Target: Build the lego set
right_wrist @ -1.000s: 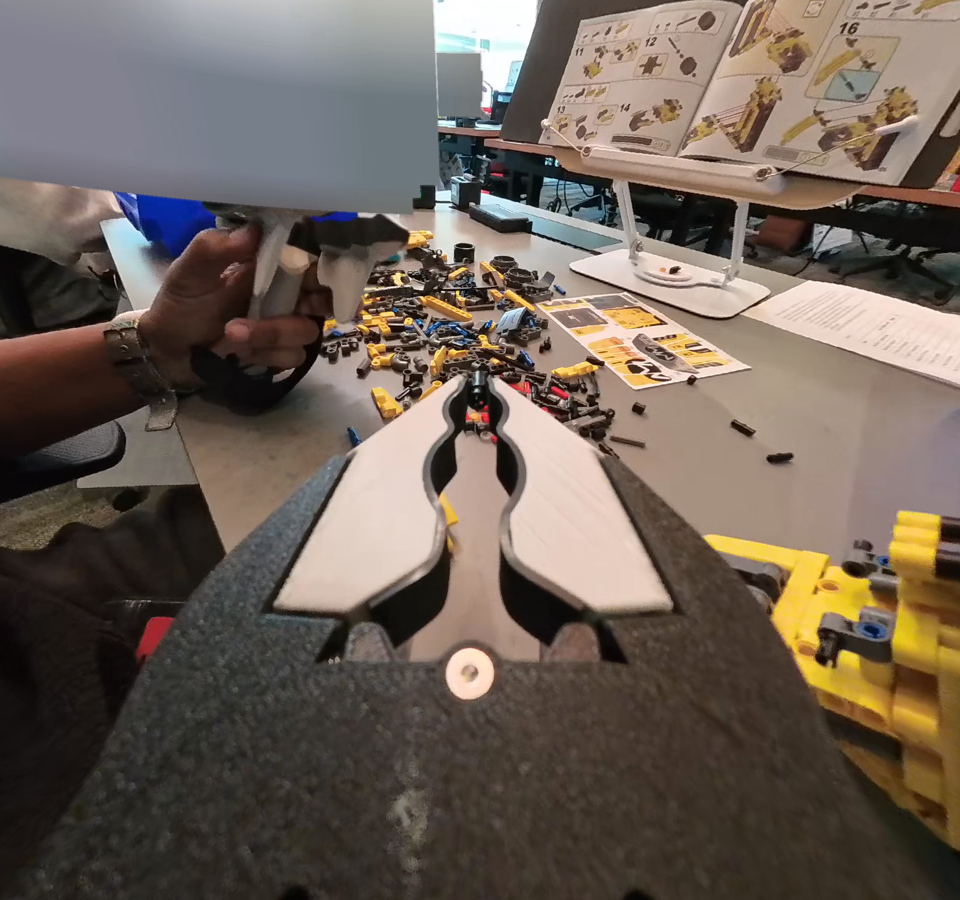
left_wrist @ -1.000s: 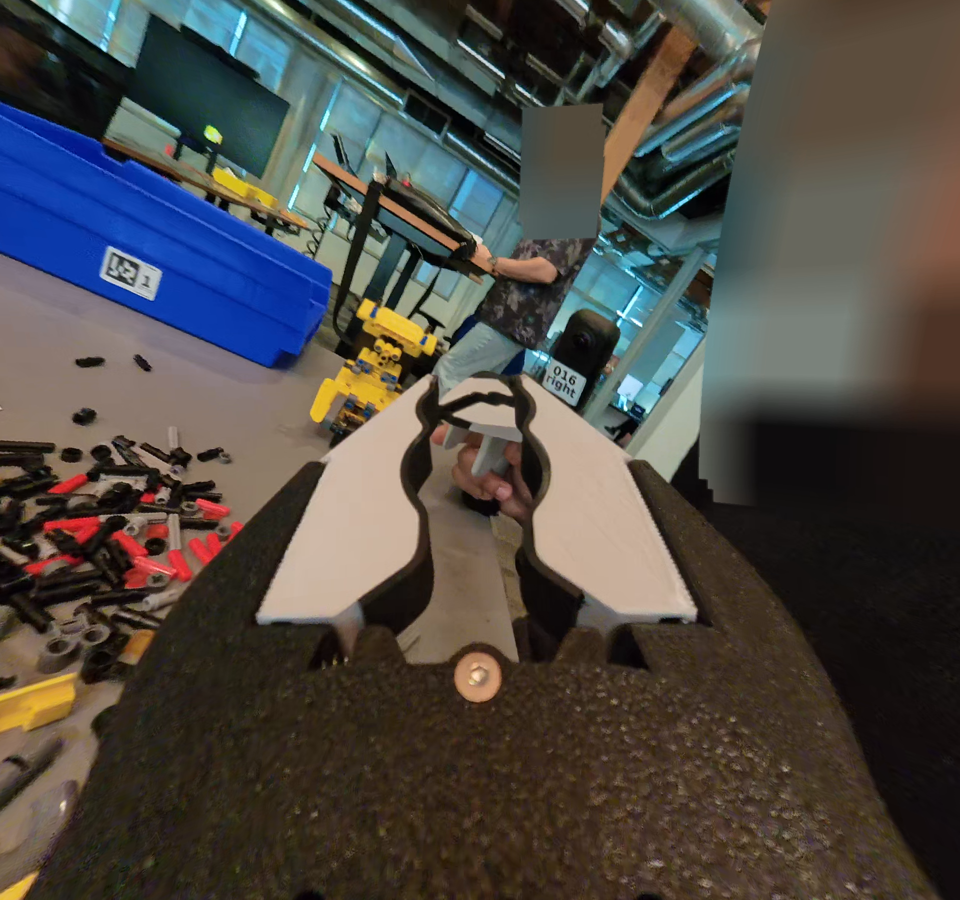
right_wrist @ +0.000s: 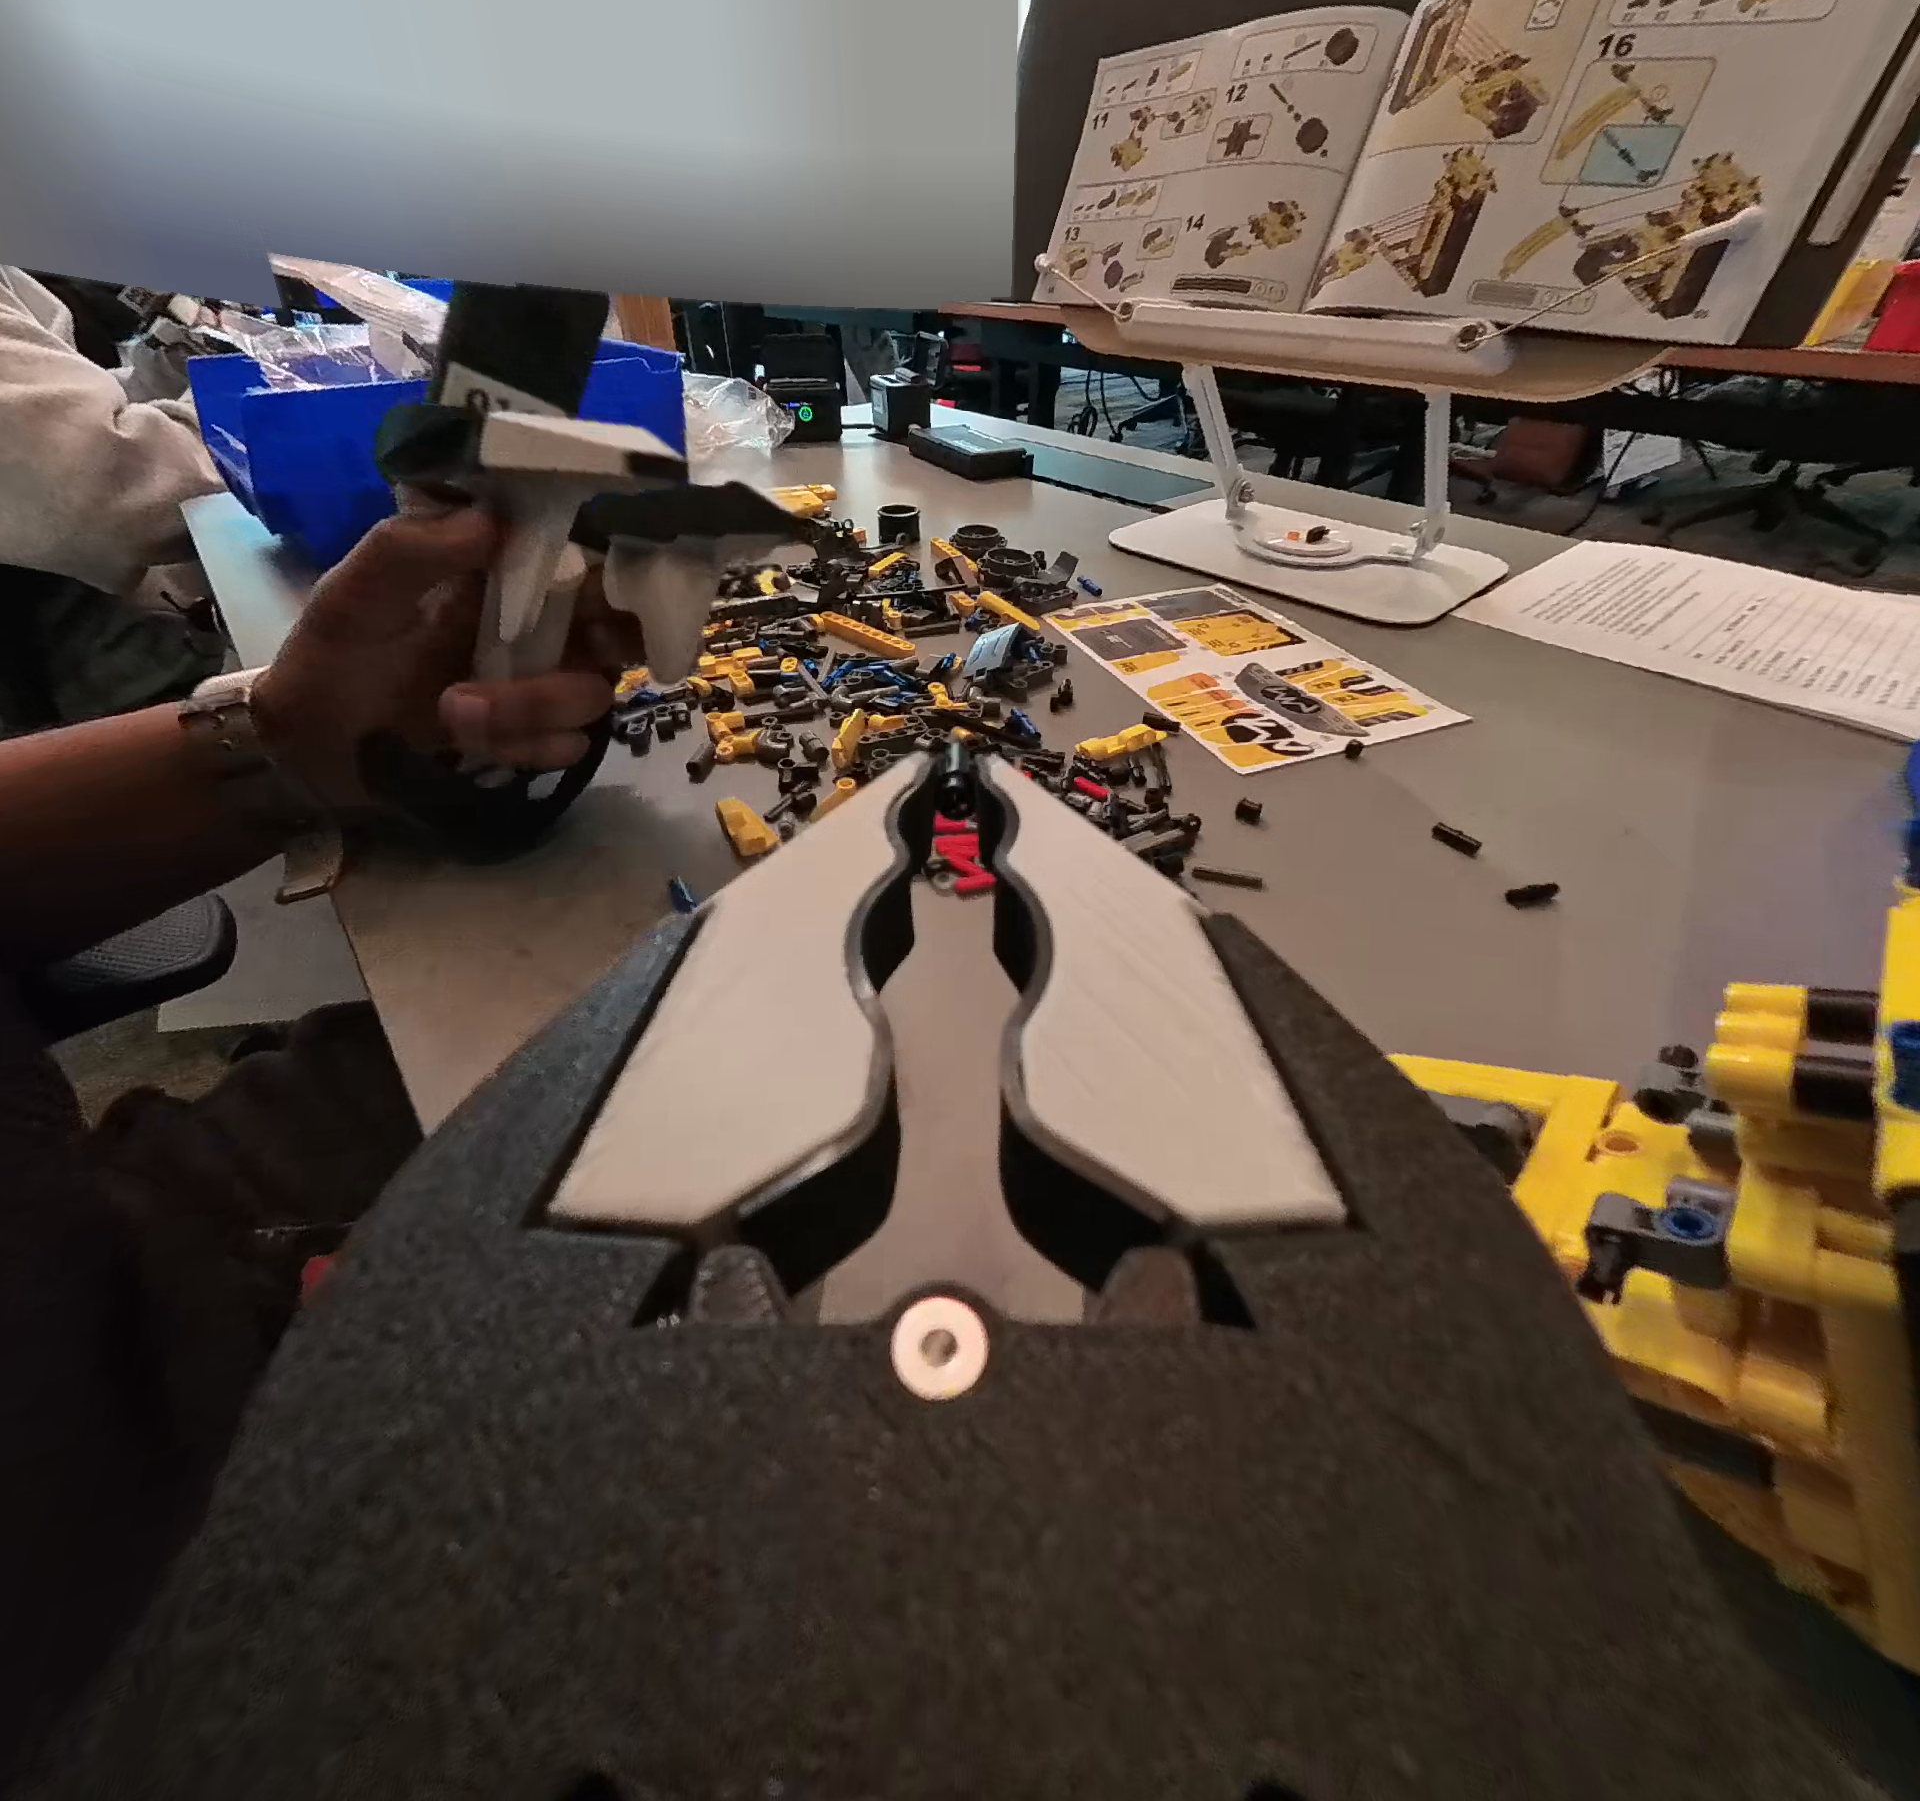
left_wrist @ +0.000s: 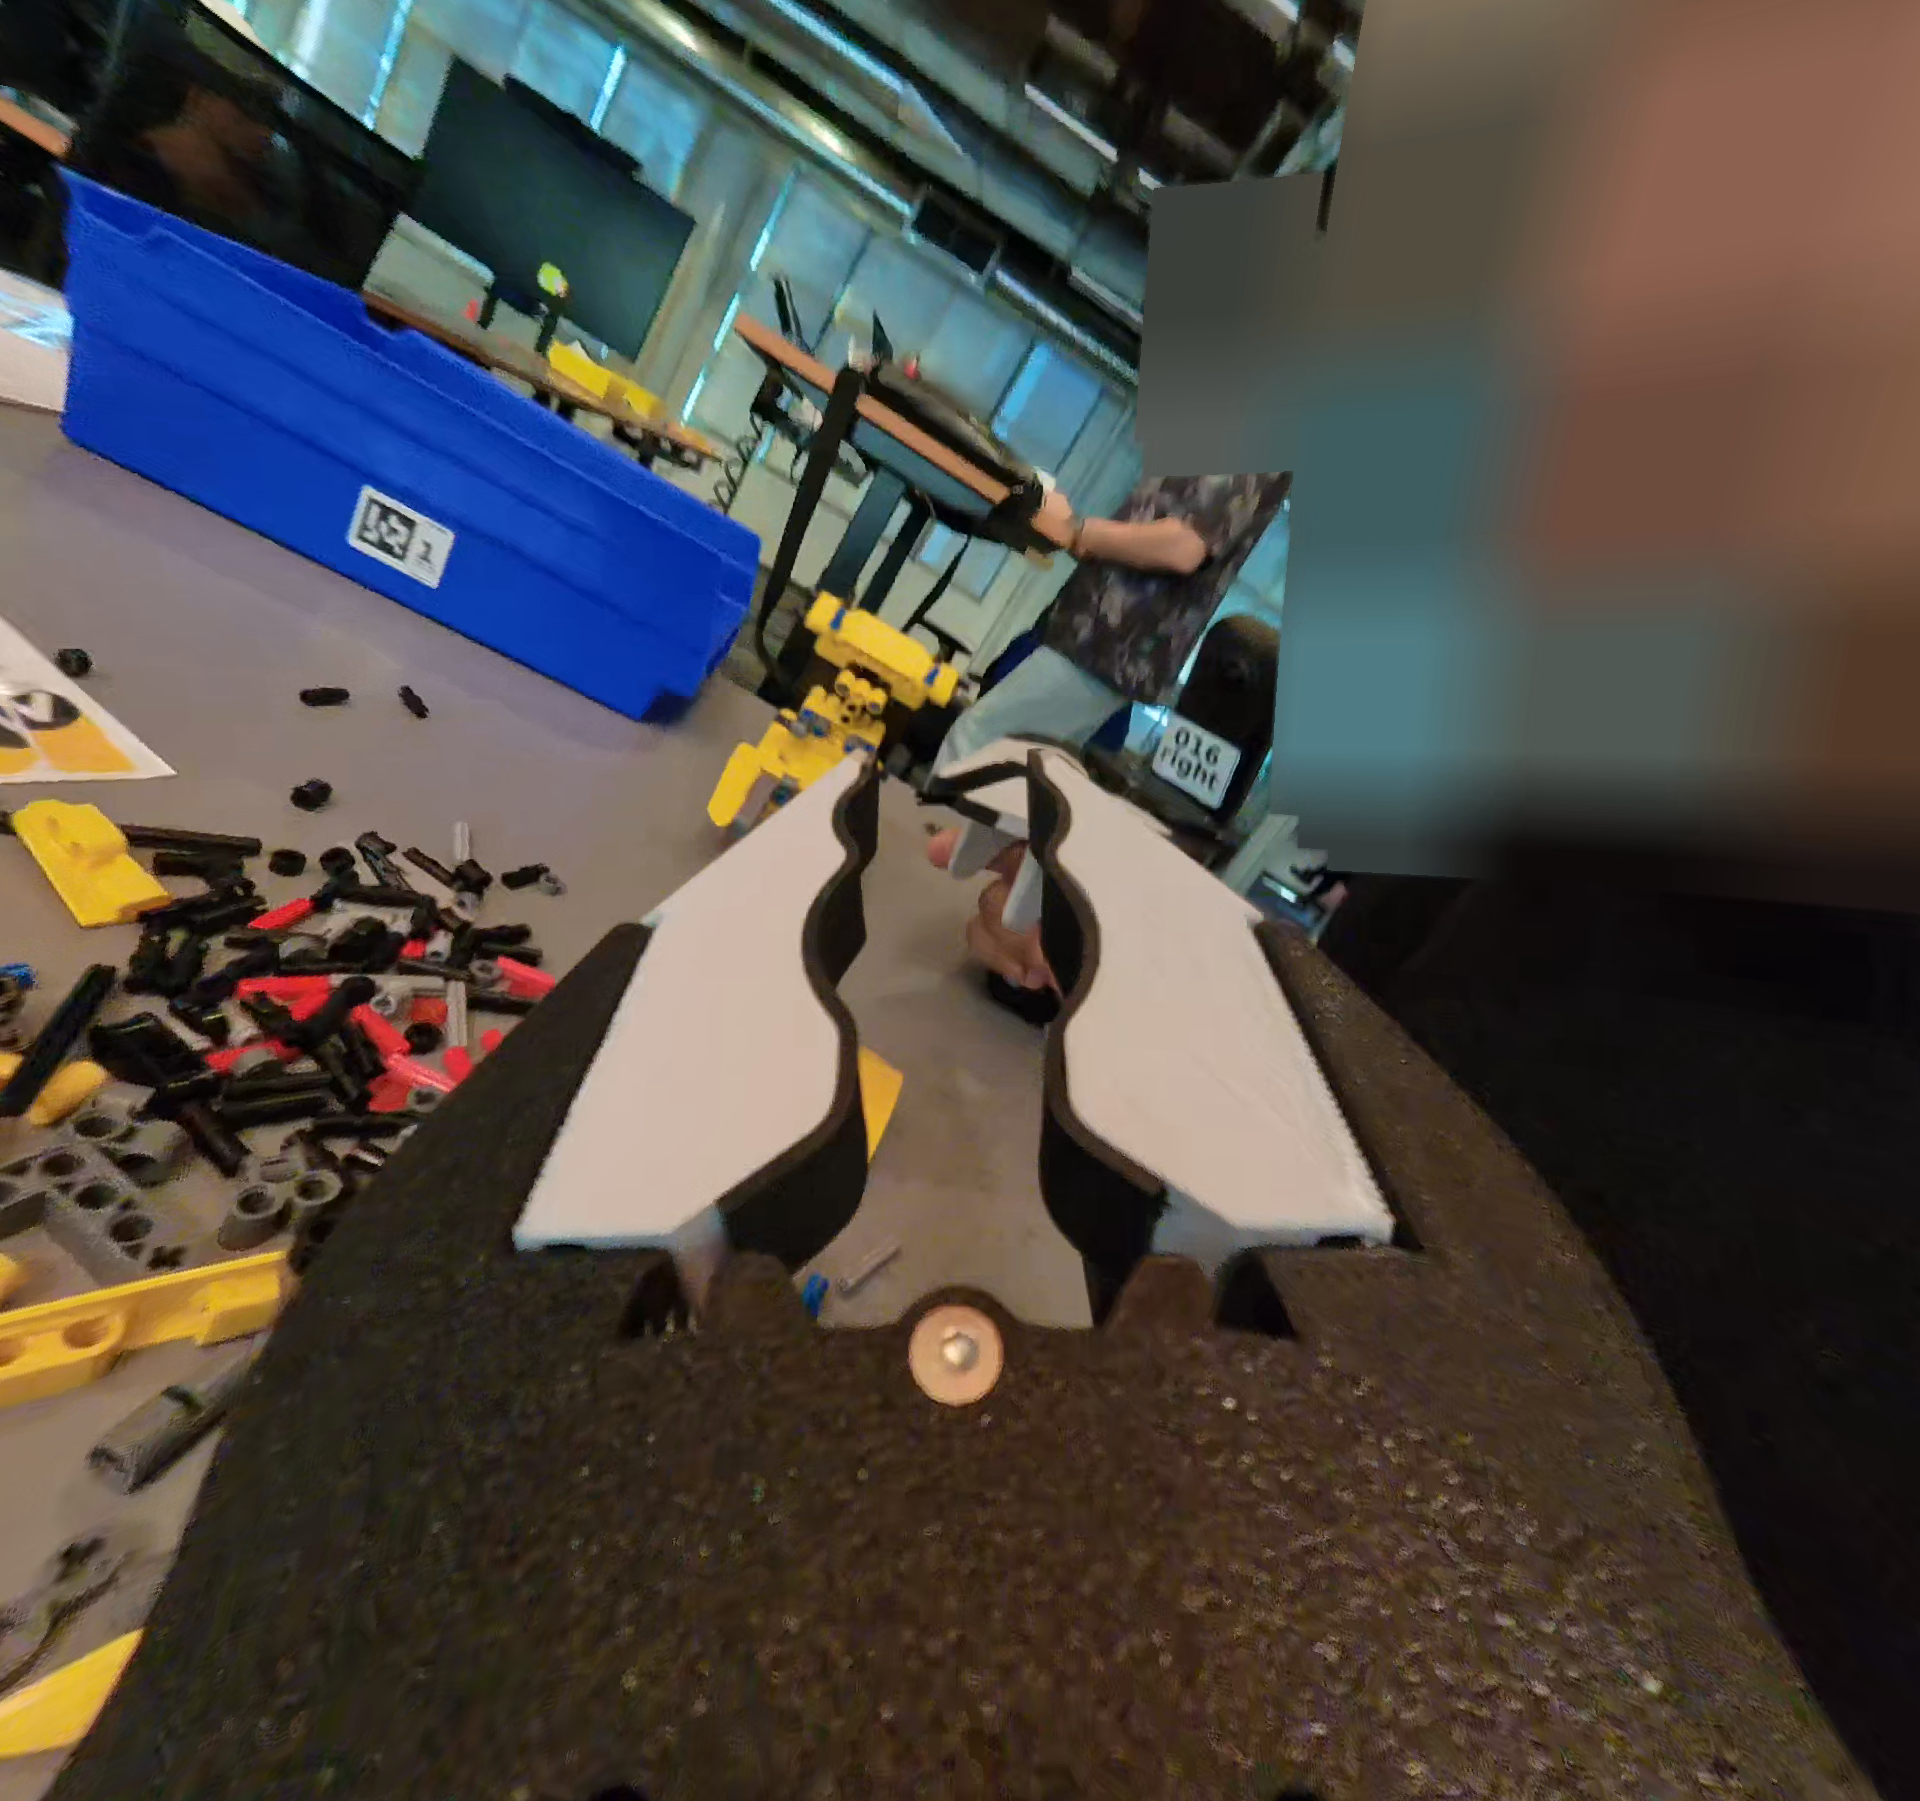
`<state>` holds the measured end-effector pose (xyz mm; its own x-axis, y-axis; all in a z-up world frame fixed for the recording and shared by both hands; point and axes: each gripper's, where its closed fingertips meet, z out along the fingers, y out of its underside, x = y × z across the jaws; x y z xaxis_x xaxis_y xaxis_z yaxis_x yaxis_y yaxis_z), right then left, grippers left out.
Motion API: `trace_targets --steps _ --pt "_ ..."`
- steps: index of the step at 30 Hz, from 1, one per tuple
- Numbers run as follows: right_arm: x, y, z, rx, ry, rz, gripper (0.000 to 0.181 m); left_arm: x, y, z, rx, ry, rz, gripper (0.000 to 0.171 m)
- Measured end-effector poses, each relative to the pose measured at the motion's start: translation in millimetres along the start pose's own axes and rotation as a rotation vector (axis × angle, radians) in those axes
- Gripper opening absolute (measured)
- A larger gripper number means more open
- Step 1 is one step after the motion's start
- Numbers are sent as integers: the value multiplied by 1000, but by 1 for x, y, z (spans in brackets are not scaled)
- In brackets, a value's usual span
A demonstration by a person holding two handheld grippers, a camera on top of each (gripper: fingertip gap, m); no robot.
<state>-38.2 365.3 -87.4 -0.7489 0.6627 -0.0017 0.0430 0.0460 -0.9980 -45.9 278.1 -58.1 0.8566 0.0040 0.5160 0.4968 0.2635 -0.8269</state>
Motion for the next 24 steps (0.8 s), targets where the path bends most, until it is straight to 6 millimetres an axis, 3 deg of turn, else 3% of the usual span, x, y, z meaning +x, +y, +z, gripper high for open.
trace_targets --steps 3,9,24 --pt "0 2 4 -18 4 -24 4 4 8 5 -42 42 -30 28" --pt "9 0 12 -7 -12 6 4 0 -12 -8 89 117 -194 28" --pt "16 -1 16 0 -14 33 4 4 -7 -7 63 93 -144 28"
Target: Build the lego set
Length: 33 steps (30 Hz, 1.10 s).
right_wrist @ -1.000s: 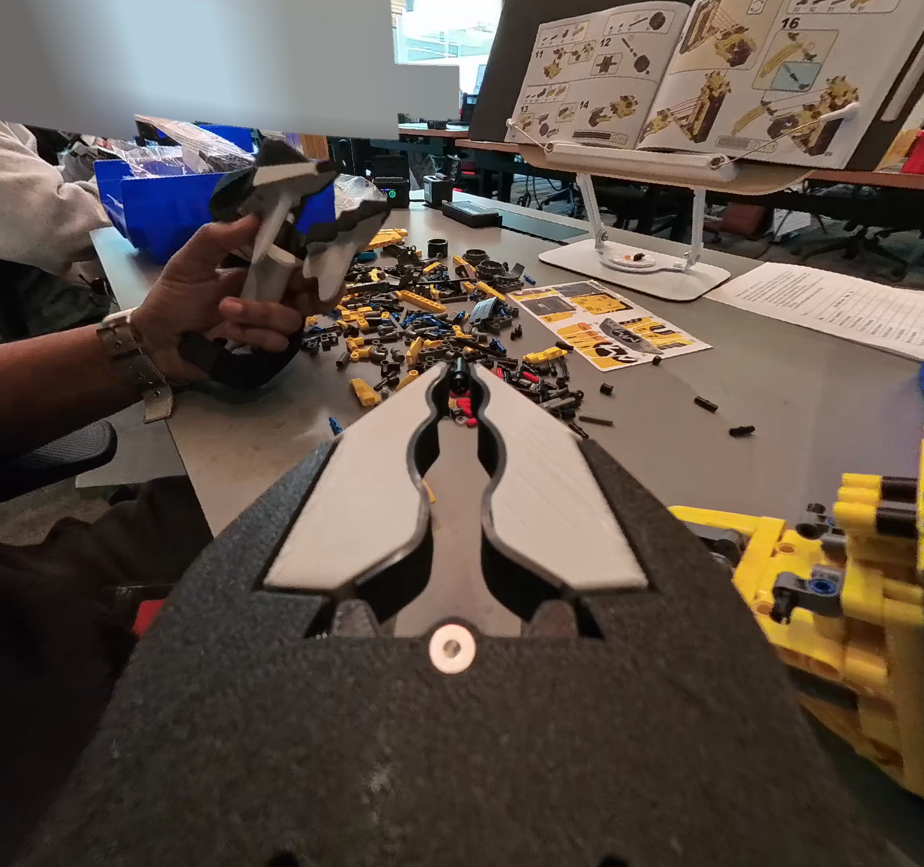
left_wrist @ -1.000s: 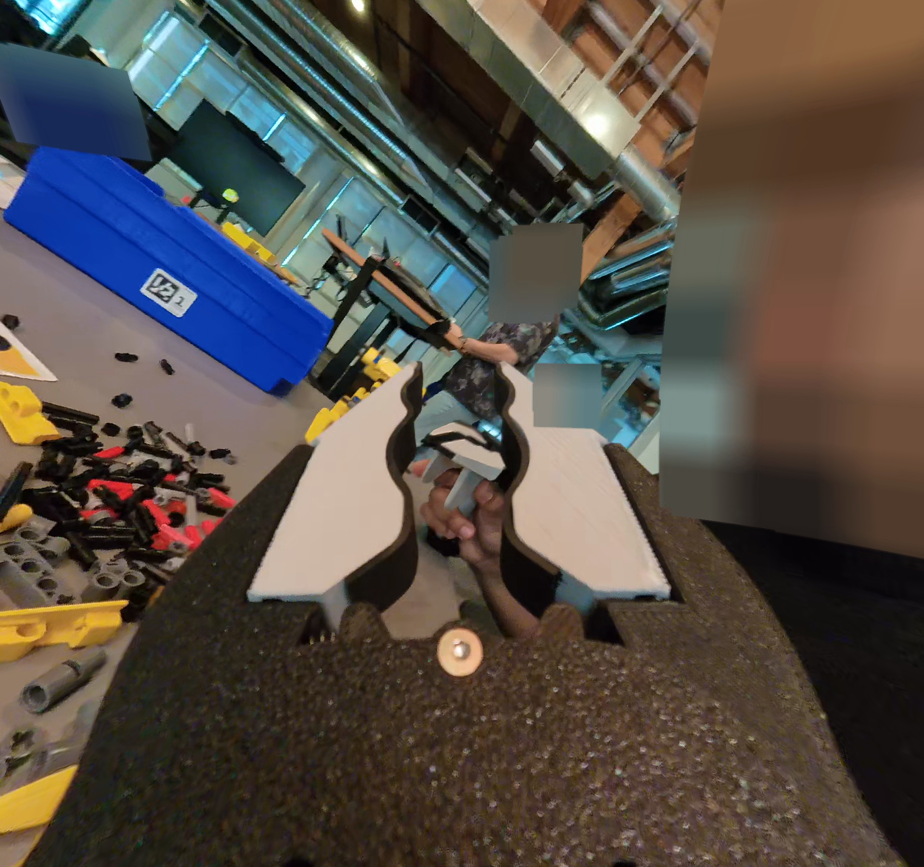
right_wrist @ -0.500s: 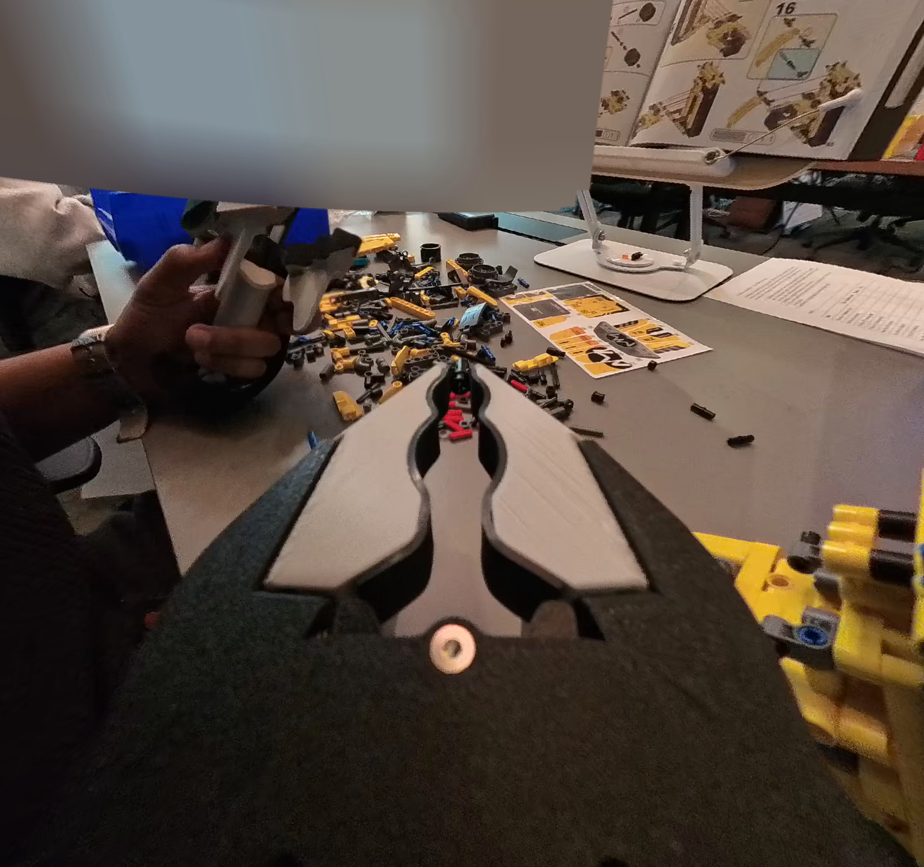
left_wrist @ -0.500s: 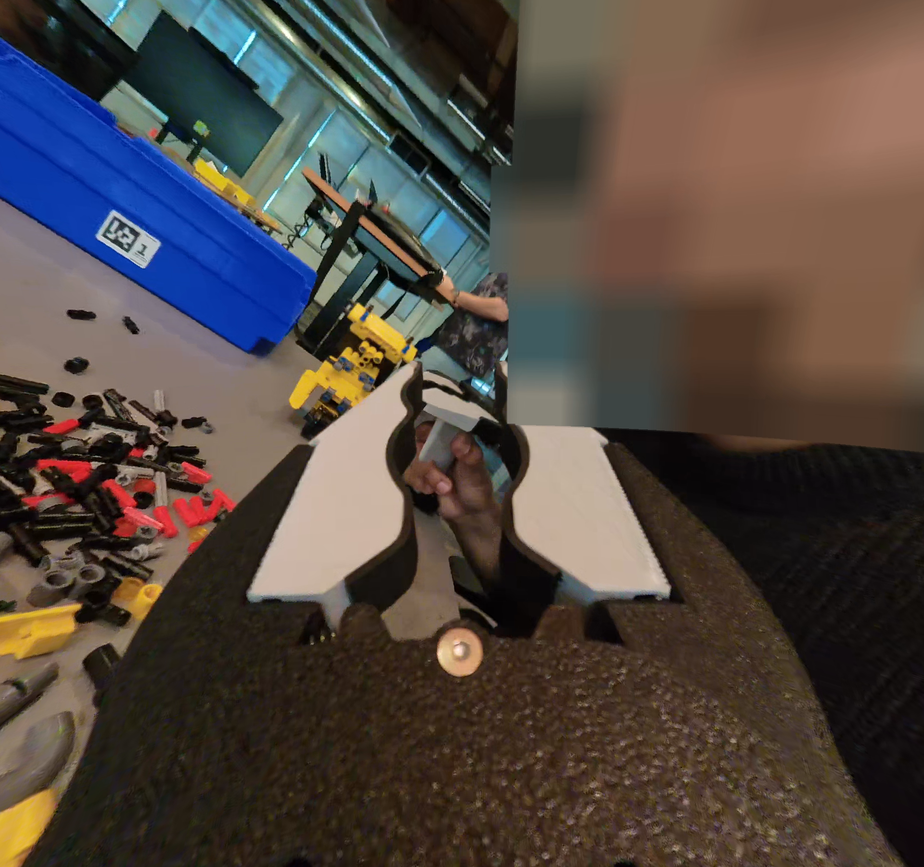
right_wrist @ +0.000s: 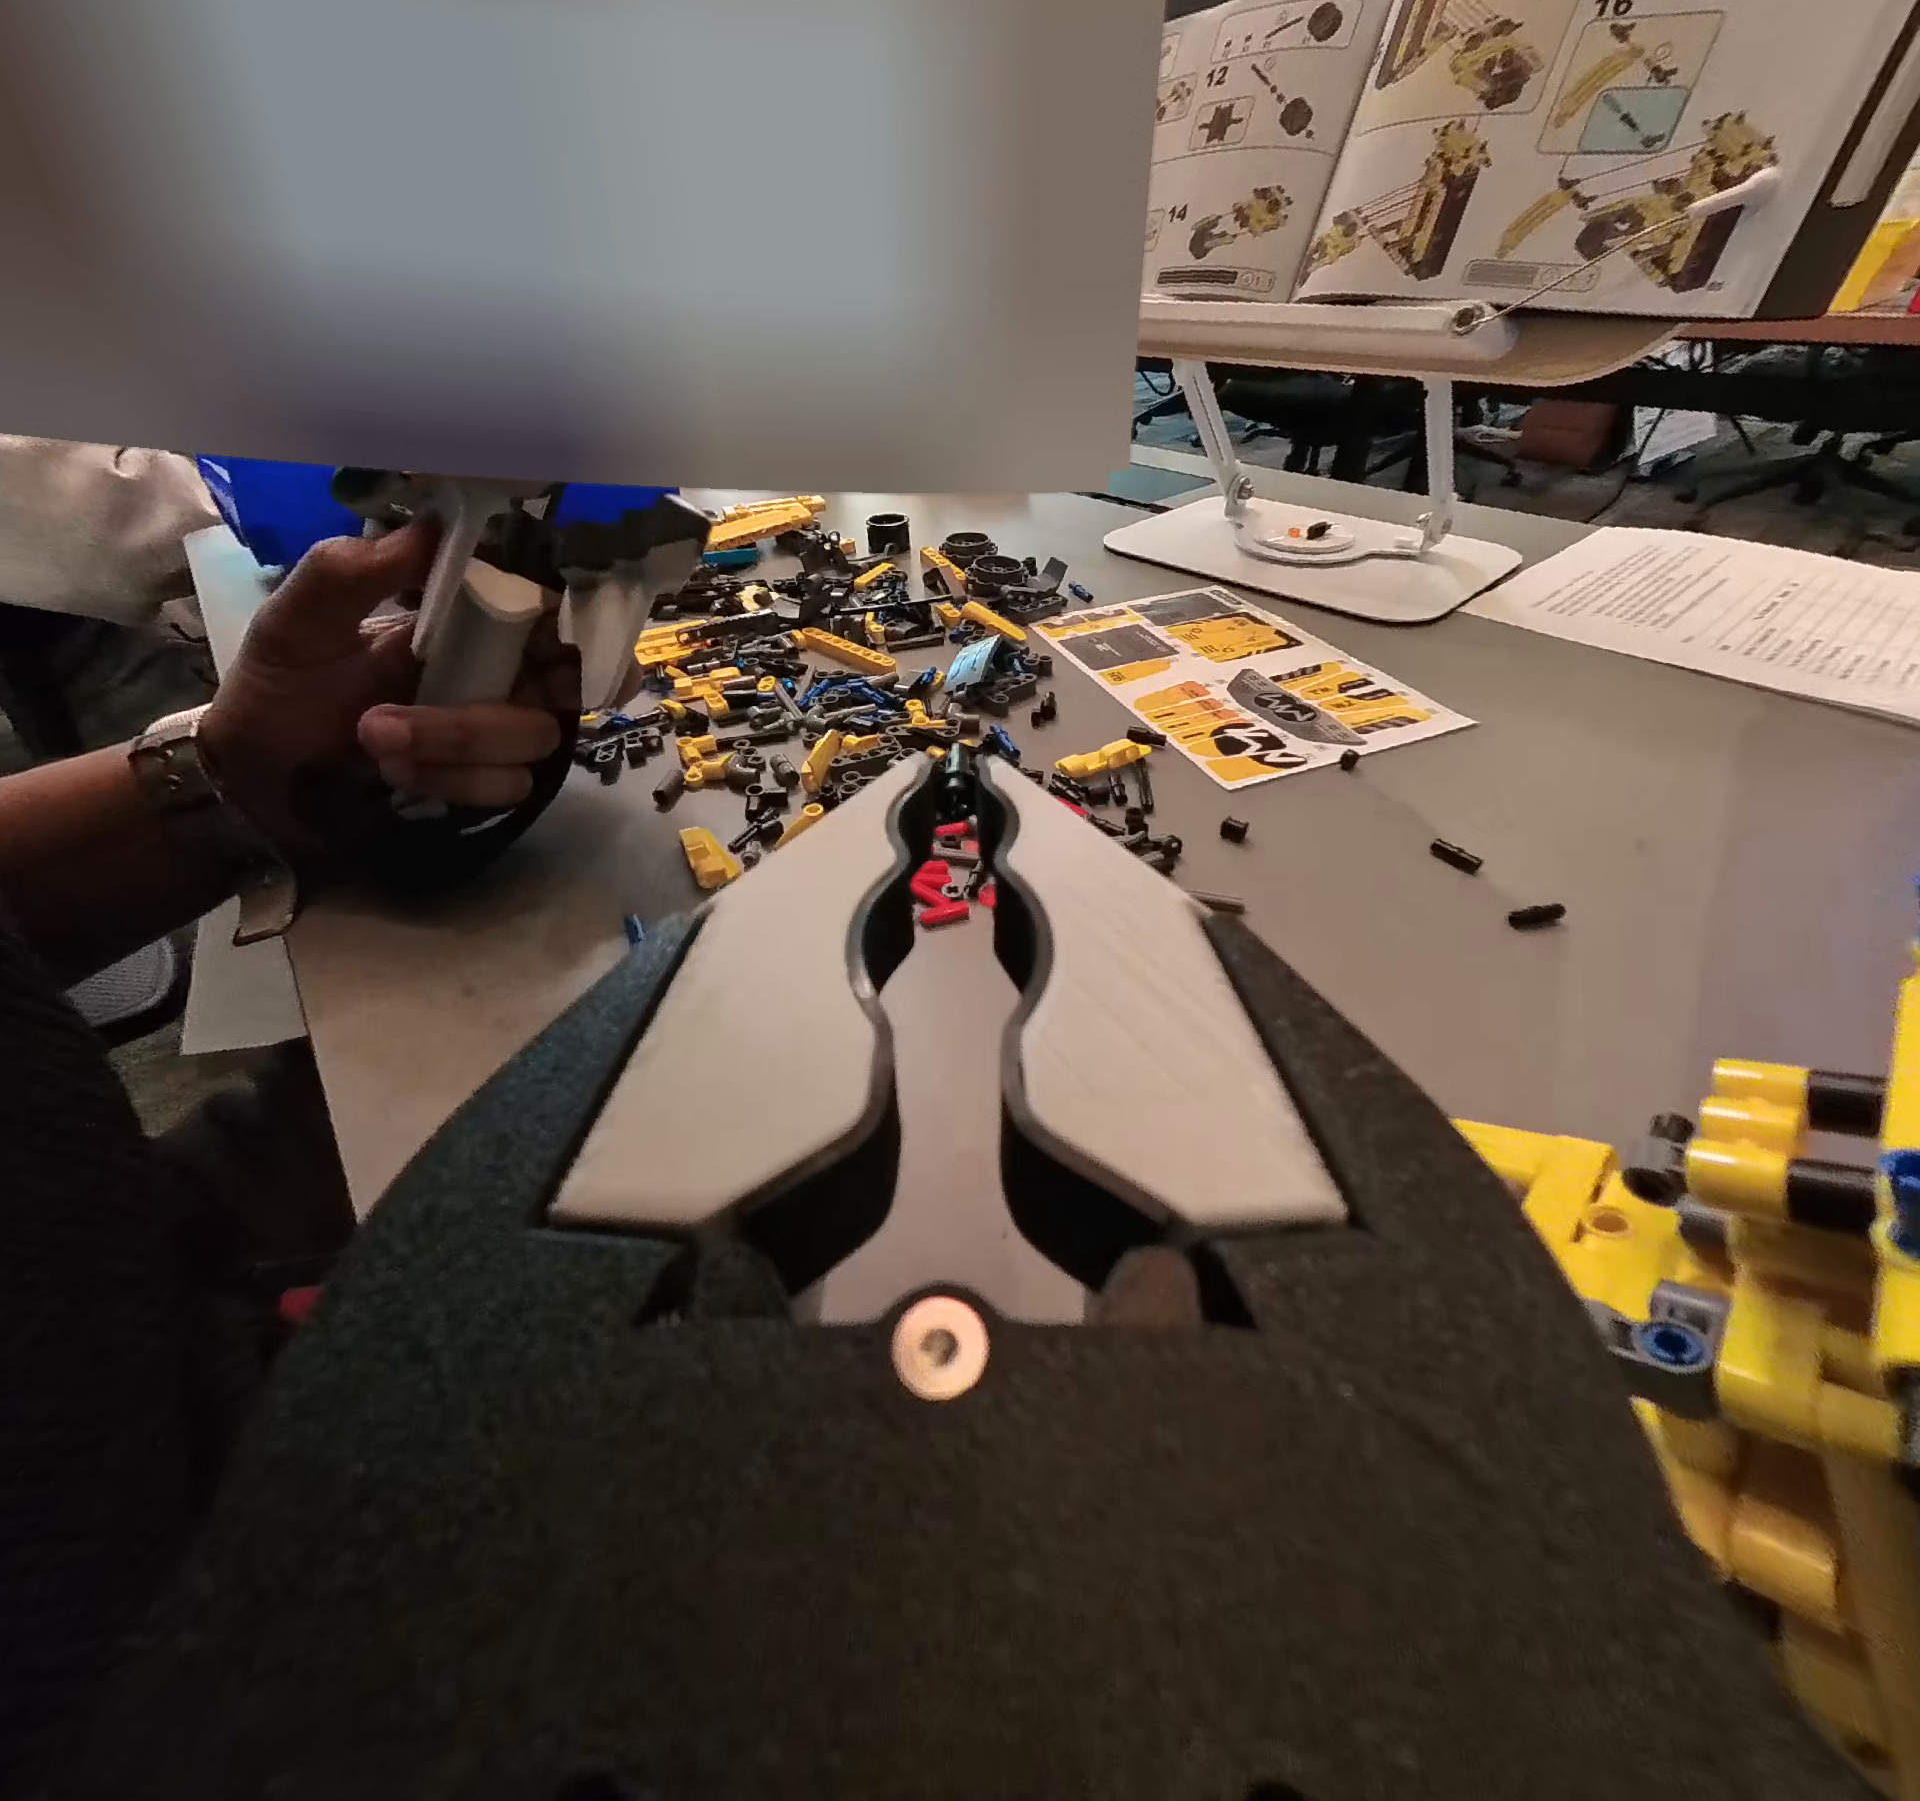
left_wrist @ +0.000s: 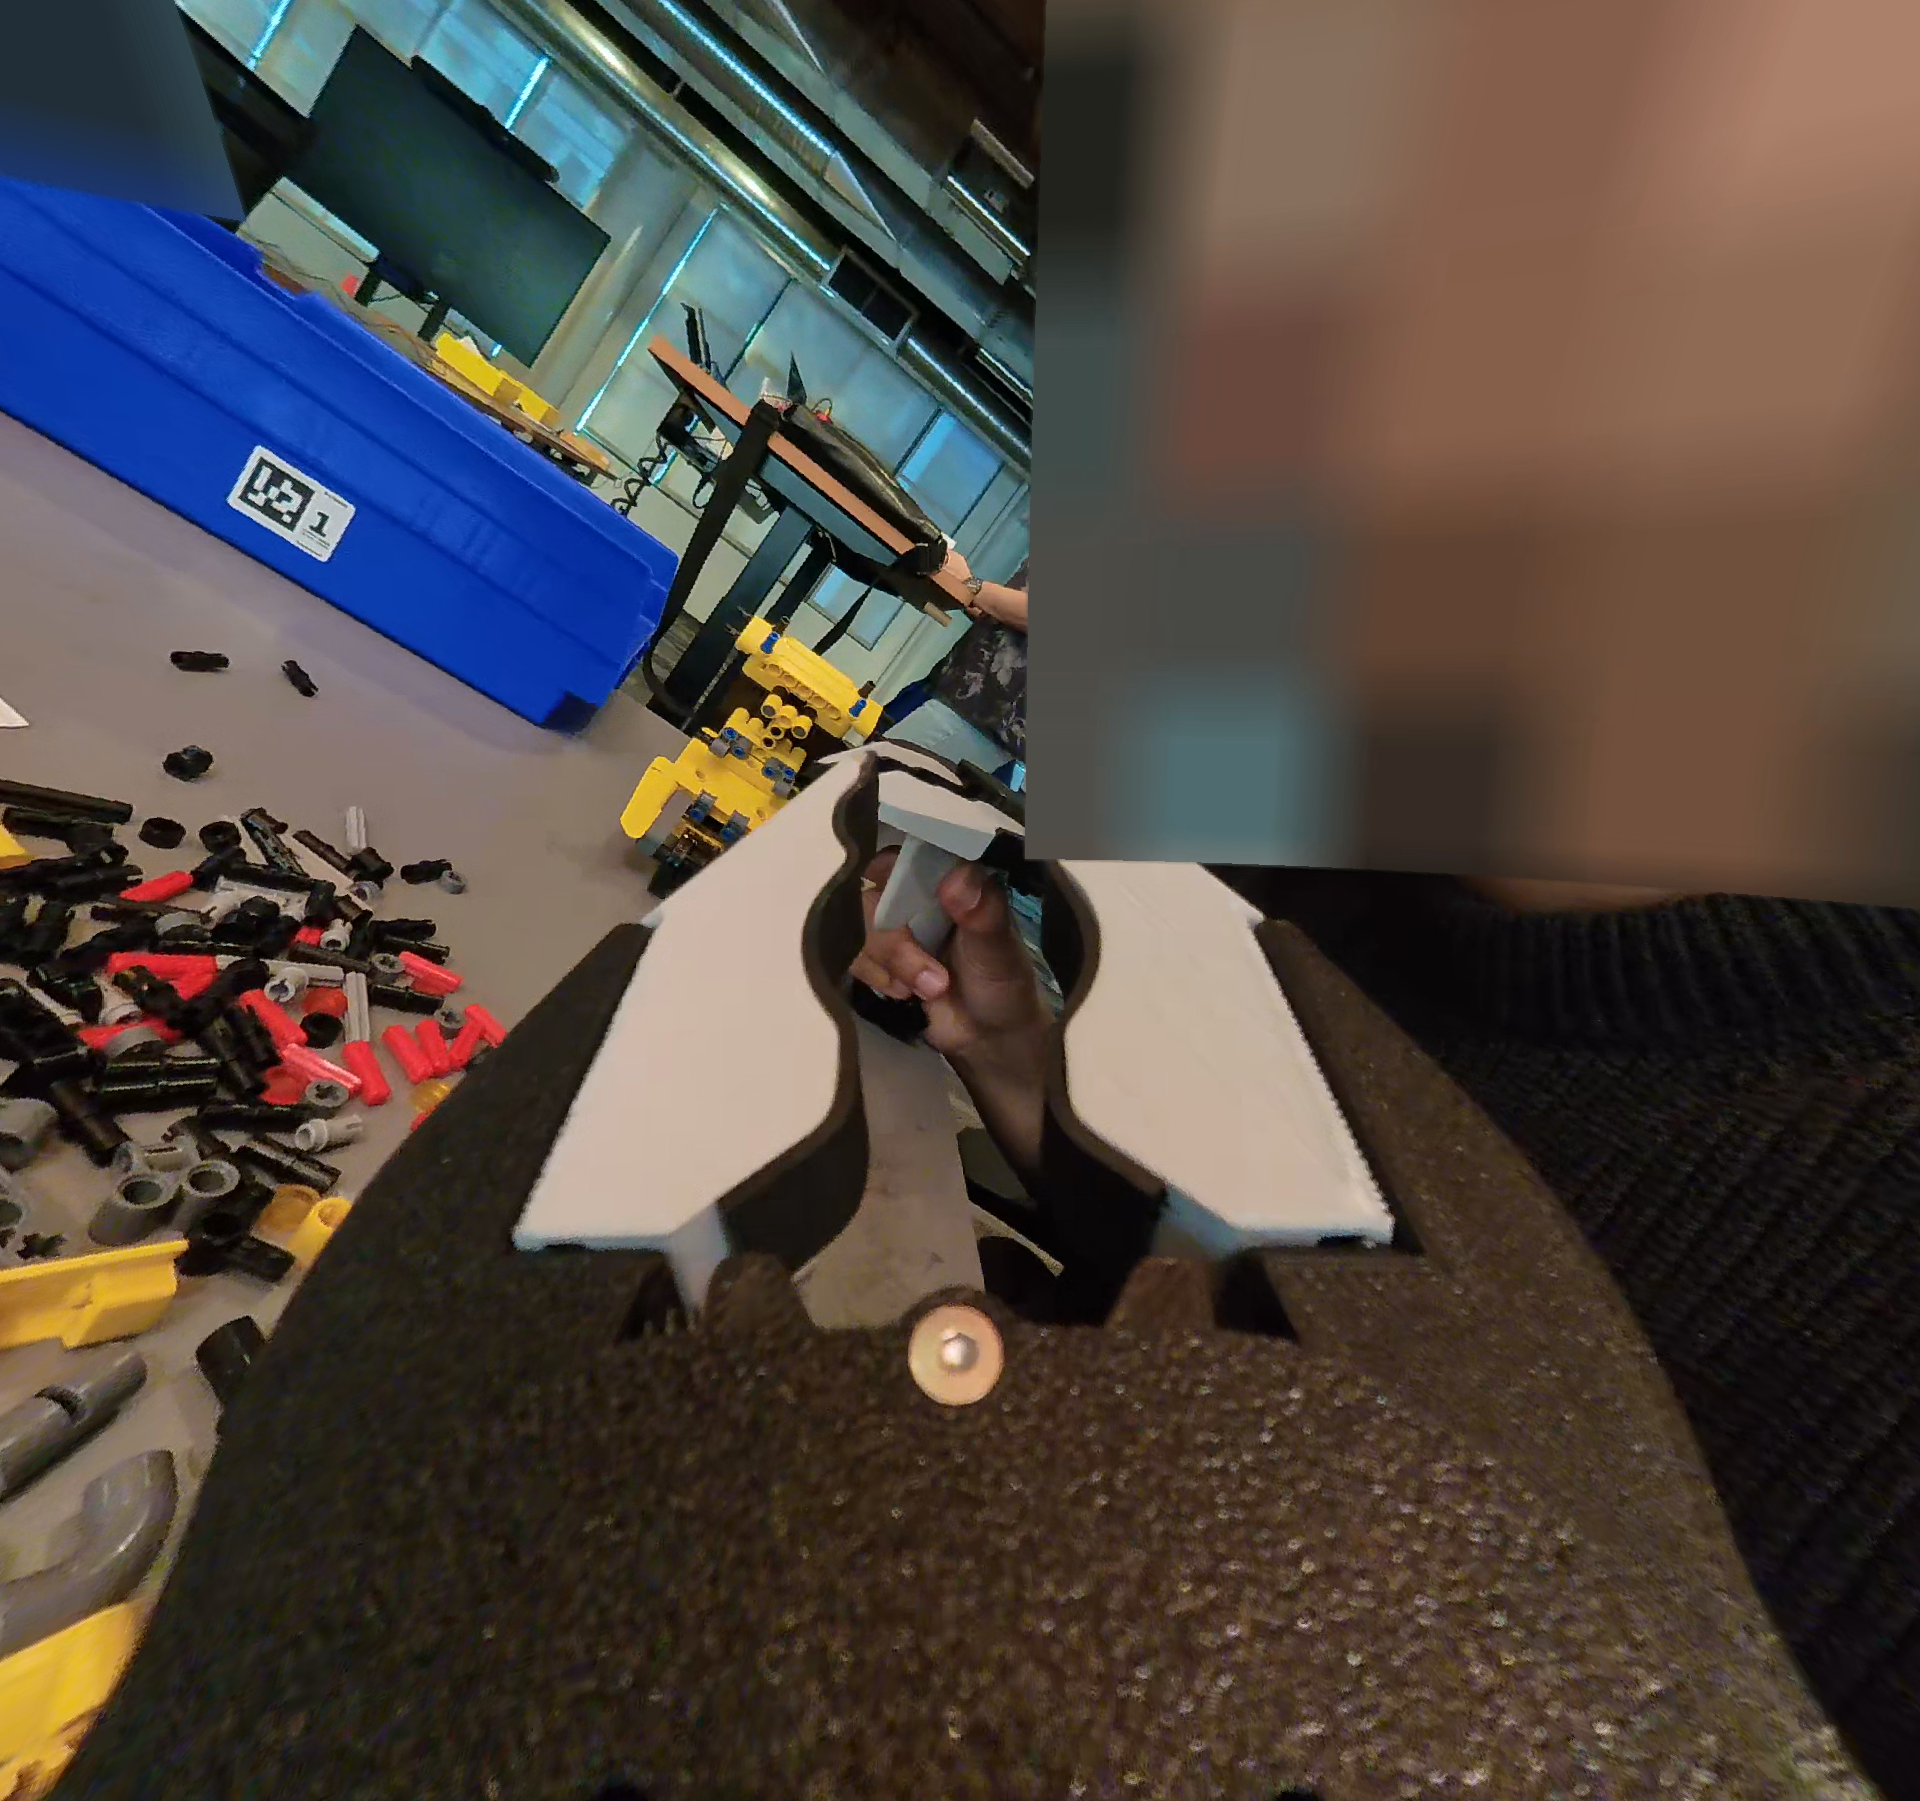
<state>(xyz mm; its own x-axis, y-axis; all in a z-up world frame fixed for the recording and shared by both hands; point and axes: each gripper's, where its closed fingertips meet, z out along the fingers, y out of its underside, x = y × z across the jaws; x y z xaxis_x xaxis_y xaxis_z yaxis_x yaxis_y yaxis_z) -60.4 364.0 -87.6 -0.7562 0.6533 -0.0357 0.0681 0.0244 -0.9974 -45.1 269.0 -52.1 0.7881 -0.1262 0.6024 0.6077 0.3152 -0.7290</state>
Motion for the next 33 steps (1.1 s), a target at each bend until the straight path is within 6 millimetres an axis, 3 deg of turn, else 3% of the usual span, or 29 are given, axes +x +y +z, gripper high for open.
trace_targets --steps 5,8,12,19,24,29,33 --pt "-2 -1 -1 6 -3 -13 4 2 -3 -1 10 -35 70 28" --pt "-4 -2 -2 17 -8 -25 4 5 -23 -13 107 -140 241 22" --pt "-7 -1 -7 10 2 -32 4 9 -52 -41 275 -301 411 0" --pt "-11 4 -8 -26 38 -93 5 -7 -69 -69 387 -454 378 0" --pt "-6 9 -4 -63 62 -84 5 -16 -71 -78 272 -536 373 1" --pt "-8 15 14 -111 48 -144 5 -35 -73 -89 172 -629 340 2" --pt "-7 23 22 -168 -14 -55 4 -46 -91 -116 143 -832 454 1"
